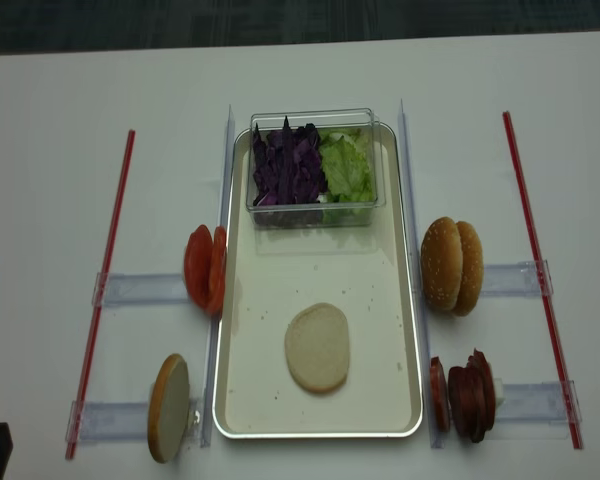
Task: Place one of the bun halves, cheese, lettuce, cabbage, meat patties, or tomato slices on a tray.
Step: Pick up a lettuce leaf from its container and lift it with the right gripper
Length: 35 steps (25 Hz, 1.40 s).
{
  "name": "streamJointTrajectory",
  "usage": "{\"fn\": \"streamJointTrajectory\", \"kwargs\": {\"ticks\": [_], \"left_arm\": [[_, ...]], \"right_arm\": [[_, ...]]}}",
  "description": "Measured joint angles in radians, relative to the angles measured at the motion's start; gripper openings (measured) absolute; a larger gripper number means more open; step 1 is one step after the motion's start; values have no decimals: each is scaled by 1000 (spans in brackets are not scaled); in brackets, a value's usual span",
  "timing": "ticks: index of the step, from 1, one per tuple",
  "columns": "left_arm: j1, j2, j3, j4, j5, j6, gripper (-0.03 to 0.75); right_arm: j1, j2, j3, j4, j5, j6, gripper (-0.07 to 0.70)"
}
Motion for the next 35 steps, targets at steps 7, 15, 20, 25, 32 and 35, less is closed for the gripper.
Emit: {"fn": "streamJointTrajectory", "kwargs": {"ticks": [7, 15, 20, 25, 32, 35], "left_arm": [[0, 0, 0, 0, 0, 0, 433], [0, 0, 0, 2, -1, 0, 433], [0, 0, 0, 2, -1, 0, 433], [0, 0, 0, 2, -2, 0, 433], [0, 0, 0, 4, -2, 0, 433], [0, 0, 0, 4, -2, 0, 433]], "right_arm": [[0, 0, 0, 0, 0, 0, 481], [0, 0, 0, 0, 0, 0, 481], [0, 0, 0, -2, 0, -2, 481], [0, 51, -9, -2, -2, -4, 481], [0, 194, -35, -2, -2, 8, 481], [0, 238, -50, -2, 11, 25, 481]]}}
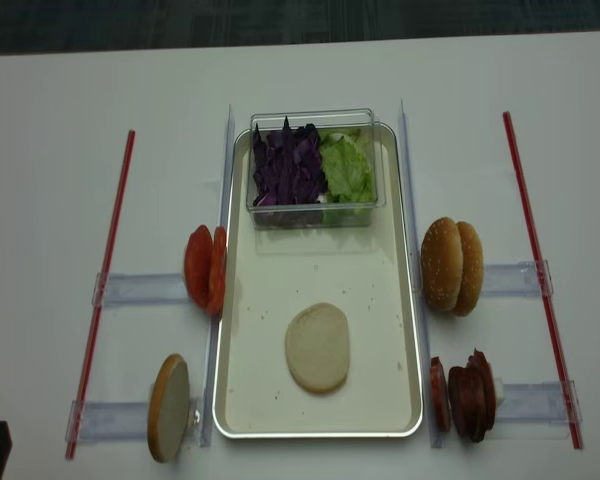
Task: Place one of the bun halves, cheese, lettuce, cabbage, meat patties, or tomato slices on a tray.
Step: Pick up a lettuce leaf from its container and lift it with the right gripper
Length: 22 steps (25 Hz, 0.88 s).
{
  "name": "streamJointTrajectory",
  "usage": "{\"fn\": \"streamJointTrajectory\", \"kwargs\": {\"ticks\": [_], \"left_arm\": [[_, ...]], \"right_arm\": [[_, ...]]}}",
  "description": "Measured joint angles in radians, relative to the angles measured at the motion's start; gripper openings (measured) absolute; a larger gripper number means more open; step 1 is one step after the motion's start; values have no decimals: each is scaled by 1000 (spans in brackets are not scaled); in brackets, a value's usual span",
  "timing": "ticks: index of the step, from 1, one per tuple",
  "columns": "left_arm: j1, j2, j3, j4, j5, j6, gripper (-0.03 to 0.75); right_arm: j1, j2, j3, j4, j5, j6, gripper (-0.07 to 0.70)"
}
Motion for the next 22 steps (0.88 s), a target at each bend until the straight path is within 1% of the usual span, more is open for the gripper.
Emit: {"fn": "streamJointTrajectory", "kwargs": {"ticks": [7, 11, 13, 14, 19, 22], "left_arm": [[0, 0, 0, 0, 0, 0, 433], [0, 0, 0, 0, 0, 0, 433], [0, 0, 0, 0, 0, 0, 433], [0, 0, 0, 0, 0, 0, 433], [0, 0, 0, 0, -2, 0, 433], [0, 0, 0, 0, -2, 0, 433]], "right_arm": [[0, 102, -60, 0, 12, 12, 481], [0, 190, -98, 0, 13, 15, 481], [0, 269, -124, 0, 18, 17, 481], [0, 269, -124, 0, 18, 17, 481], [0, 408, -186, 2, 33, 17, 481], [0, 523, -247, 2, 64, 9, 481]]}}
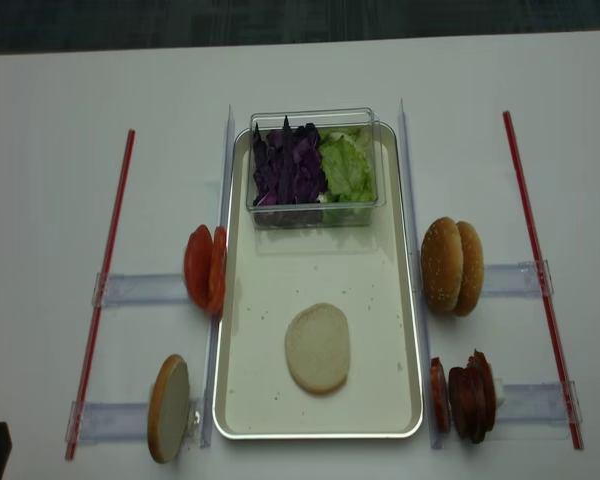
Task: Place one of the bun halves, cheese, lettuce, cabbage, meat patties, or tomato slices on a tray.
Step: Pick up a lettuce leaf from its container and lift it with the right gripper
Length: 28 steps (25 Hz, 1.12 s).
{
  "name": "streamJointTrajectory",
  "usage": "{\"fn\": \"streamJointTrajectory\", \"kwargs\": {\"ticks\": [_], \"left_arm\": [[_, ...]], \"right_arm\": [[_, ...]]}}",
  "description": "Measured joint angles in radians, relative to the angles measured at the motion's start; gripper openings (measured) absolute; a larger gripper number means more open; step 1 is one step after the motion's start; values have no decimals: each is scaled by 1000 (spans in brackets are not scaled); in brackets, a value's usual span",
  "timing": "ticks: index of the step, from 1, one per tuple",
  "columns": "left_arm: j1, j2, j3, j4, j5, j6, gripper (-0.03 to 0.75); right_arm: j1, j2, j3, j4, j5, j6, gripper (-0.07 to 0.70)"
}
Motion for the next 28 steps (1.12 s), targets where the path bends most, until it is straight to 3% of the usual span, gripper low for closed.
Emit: {"fn": "streamJointTrajectory", "kwargs": {"ticks": [13, 28], "left_arm": [[0, 0, 0, 3, 0, 0, 433], [0, 0, 0, 3, 0, 0, 433]], "right_arm": [[0, 297, -157, -4, 38, -56, 481], [0, 725, -534, 17, 31, -84, 481]]}}
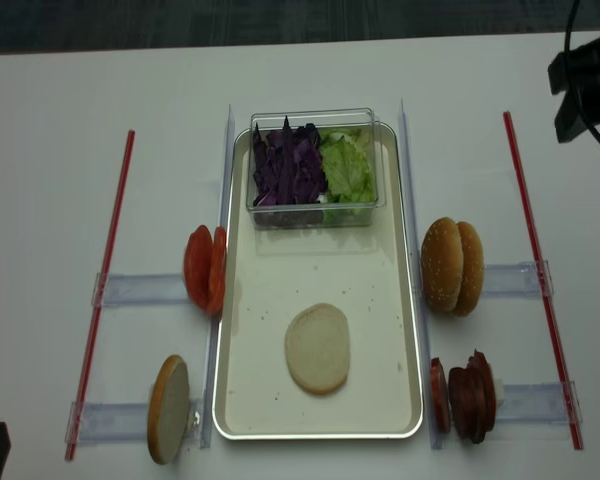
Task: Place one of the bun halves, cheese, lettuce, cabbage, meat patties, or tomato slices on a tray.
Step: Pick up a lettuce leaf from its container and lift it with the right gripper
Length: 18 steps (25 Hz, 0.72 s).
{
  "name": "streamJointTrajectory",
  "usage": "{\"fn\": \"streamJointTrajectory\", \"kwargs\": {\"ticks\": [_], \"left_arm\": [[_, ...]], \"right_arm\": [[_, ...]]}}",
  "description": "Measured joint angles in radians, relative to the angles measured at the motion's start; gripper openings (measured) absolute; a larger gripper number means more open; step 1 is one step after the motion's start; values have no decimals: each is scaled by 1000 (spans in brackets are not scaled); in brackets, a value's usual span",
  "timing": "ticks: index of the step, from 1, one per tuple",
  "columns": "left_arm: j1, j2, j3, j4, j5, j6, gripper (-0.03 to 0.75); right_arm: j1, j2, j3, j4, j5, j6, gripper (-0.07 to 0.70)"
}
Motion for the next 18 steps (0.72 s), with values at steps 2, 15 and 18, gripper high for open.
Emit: {"fn": "streamJointTrajectory", "kwargs": {"ticks": [2, 15, 18], "left_arm": [[0, 0, 0, 0, 0, 0, 433], [0, 0, 0, 0, 0, 0, 426], [0, 0, 0, 0, 0, 0, 425]], "right_arm": [[0, 49, -51, 2, -1, -4, 481], [0, 358, -322, 2, 0, -4, 481], [2, 423, -365, -10, 0, -4, 481]]}}
